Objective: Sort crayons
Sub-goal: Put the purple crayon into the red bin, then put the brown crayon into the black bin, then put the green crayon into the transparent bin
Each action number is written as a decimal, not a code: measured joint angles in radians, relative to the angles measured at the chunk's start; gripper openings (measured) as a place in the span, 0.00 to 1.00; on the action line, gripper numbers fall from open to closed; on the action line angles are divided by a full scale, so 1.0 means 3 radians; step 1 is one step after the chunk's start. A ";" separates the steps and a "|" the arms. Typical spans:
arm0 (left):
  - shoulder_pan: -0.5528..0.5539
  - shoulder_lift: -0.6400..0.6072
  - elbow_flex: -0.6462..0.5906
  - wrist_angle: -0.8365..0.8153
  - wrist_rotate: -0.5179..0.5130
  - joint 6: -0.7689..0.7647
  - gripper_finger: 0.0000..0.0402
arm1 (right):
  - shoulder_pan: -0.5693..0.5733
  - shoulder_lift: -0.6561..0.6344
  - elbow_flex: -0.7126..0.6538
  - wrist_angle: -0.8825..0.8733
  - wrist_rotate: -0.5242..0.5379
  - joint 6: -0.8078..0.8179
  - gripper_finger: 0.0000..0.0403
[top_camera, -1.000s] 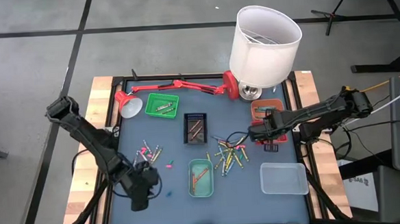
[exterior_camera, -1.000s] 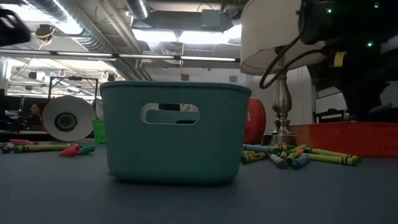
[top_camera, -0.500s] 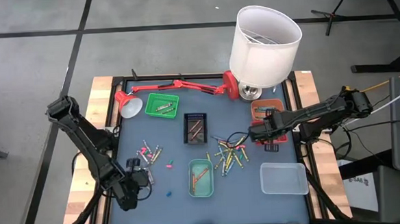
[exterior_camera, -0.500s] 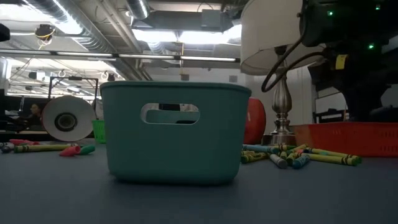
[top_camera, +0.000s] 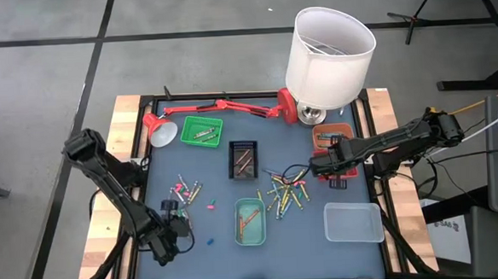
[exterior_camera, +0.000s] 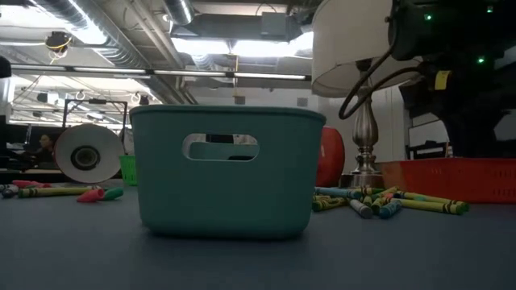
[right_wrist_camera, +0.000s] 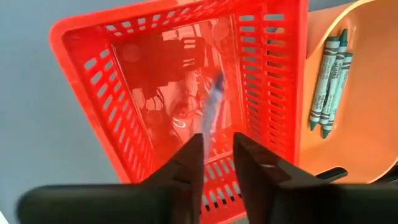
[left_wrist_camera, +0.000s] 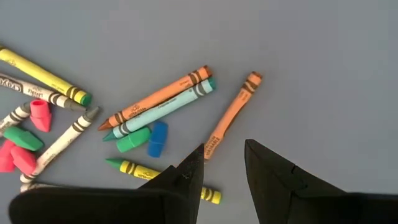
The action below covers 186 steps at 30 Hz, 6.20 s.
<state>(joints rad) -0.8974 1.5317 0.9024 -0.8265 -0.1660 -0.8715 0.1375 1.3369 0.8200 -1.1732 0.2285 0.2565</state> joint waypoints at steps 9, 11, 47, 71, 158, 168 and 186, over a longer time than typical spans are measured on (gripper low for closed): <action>0.0089 0.0098 -0.0001 0.0001 0.0003 0.0064 0.25 | 0.0000 0.0001 0.0000 0.0002 0.0052 -0.0001 0.35; 0.0120 0.0098 -0.0001 0.0016 0.0003 0.0141 0.25 | 0.0000 0.0001 0.0000 0.0001 0.0053 -0.0001 0.36; 0.0532 0.0592 0.0010 0.0276 0.0686 0.1109 0.18 | 0.0000 0.0001 0.0002 0.0006 0.0049 -0.0001 0.36; 0.0681 0.0616 0.0626 0.0375 0.0533 0.1109 0.02 | 0.0000 -0.0454 0.0492 0.0178 -0.0250 -0.0020 0.36; 0.2973 0.0604 0.1092 0.1292 -0.1034 0.1689 0.23 | -0.0162 0.1156 0.0492 0.1377 -0.0271 -0.1750 0.36; 0.2973 0.0604 0.1092 0.1291 -0.1035 0.1689 0.23 | -0.0360 0.1295 0.0492 0.1321 -0.0303 -0.1842 0.35; 0.2973 0.0604 0.1092 0.1291 -0.1035 0.1687 0.23 | -0.0351 0.1299 0.0492 0.1282 -0.0283 -0.1843 0.10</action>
<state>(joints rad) -0.0054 1.7130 1.2301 -0.4390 -0.4766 -0.3653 0.0322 1.7267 0.9676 -0.7888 0.1436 -0.2962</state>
